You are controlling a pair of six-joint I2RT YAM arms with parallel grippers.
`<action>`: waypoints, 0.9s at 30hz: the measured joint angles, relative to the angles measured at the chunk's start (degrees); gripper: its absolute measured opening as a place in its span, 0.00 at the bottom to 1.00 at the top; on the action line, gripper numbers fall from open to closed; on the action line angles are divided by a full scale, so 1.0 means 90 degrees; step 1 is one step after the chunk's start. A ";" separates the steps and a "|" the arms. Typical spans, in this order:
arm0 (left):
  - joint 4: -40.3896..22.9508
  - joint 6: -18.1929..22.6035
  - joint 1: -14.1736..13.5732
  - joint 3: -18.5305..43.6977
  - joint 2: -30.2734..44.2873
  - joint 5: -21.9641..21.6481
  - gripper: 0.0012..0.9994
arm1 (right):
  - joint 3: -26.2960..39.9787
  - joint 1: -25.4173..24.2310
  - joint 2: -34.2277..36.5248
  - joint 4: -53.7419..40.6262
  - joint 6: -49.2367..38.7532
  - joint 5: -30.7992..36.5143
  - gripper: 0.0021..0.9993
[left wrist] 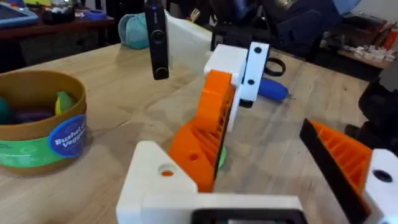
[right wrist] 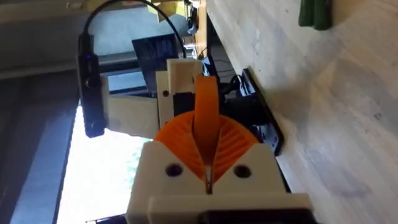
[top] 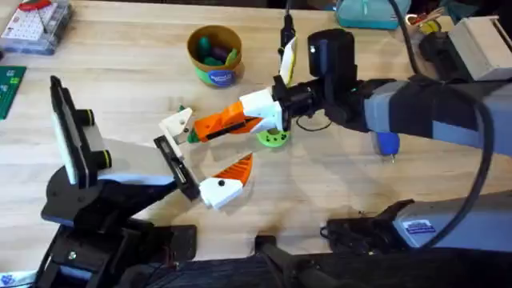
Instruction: Pick up the gripper from the table and insert it into the empty holder that is missing its gripper. Then pick up a screw, insert it into the mounting hole, and use the screwdriver to tighten it. Finally, clean up the table by picking up the vegetable and placing it into the bucket.
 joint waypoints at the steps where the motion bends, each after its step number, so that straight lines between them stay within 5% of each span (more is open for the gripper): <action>1: 0.0002 0.0009 0.0000 0.0000 0.0000 -0.0035 1.00 | 0.0048 0.0021 0.0053 0.0032 0.0002 -0.0054 0.01; 17: 0.0017 0.0052 -0.0002 0.0000 0.0002 -0.0129 1.00 | 0.0484 0.0051 0.0249 0.0110 0.0005 -0.0468 0.01; 27: 0.0024 0.0018 0.0044 0.0000 0.0000 -0.0364 1.00 | 0.1246 0.0203 0.1192 0.0132 0.0007 -0.0931 0.01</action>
